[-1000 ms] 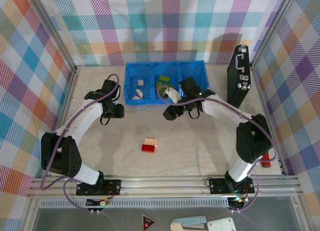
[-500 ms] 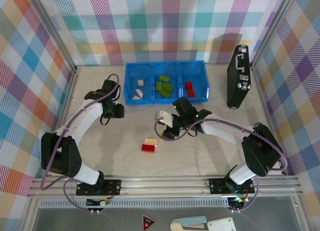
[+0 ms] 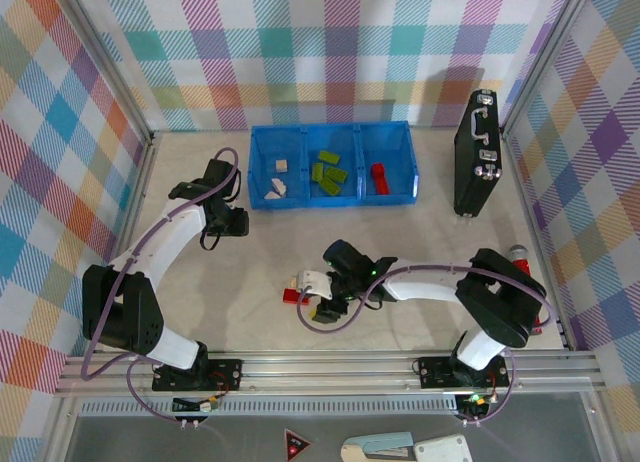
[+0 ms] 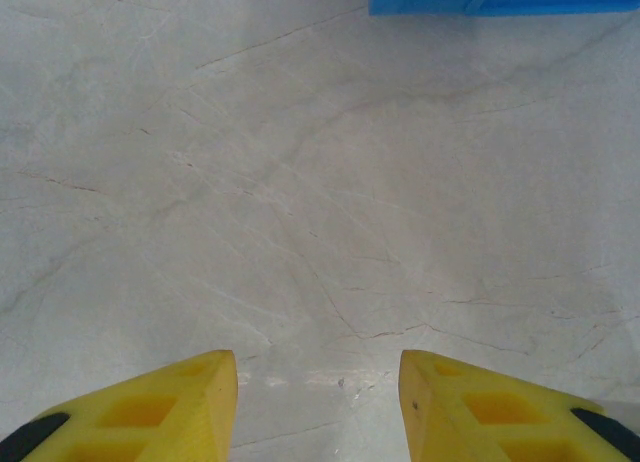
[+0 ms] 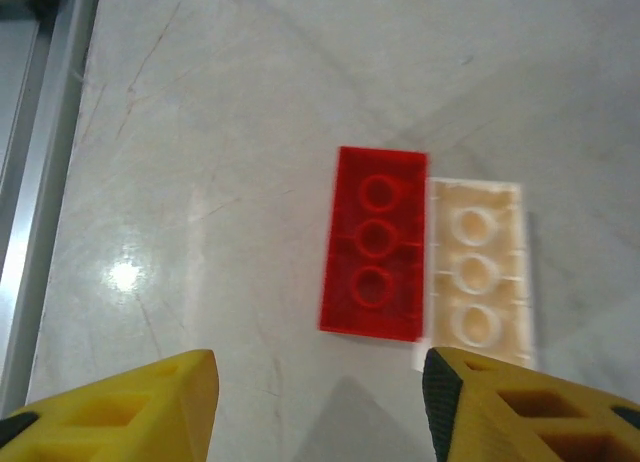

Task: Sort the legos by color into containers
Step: Move the lego to the bottom-center of the table.

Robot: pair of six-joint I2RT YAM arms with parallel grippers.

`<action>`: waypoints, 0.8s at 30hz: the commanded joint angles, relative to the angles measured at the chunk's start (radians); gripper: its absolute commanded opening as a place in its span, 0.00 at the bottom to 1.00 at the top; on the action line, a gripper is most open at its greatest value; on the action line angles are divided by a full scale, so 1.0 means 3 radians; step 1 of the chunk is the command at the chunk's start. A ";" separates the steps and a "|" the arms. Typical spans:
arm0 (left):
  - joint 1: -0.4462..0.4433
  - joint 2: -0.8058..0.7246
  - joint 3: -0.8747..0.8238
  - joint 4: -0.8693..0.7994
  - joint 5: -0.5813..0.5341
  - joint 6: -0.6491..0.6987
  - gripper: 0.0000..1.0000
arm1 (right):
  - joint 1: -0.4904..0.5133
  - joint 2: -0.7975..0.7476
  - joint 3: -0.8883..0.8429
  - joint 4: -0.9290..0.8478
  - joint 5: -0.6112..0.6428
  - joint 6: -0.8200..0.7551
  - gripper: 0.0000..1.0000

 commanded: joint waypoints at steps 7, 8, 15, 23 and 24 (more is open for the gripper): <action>0.0042 -0.0046 -0.0007 -0.0004 0.0031 0.0024 0.47 | 0.0056 0.0201 -0.0156 0.0458 0.0290 0.0230 0.57; 0.0042 -0.0046 -0.0007 -0.0003 0.0032 0.0024 0.47 | 0.0055 0.0219 -0.0153 0.0467 0.0302 0.0230 0.57; 0.0042 -0.0039 -0.0004 -0.0008 0.0020 0.0027 0.47 | 0.0054 0.0306 -0.0143 0.0604 0.0334 0.0251 0.60; 0.0042 -0.0033 -0.0001 -0.0008 0.0031 0.0025 0.47 | 0.0053 0.0362 -0.0085 0.0592 0.0273 0.0222 0.59; 0.0042 -0.0033 -0.0001 -0.0008 0.0029 0.0022 0.47 | 0.0057 0.0363 -0.0084 0.0597 0.0268 0.0221 0.59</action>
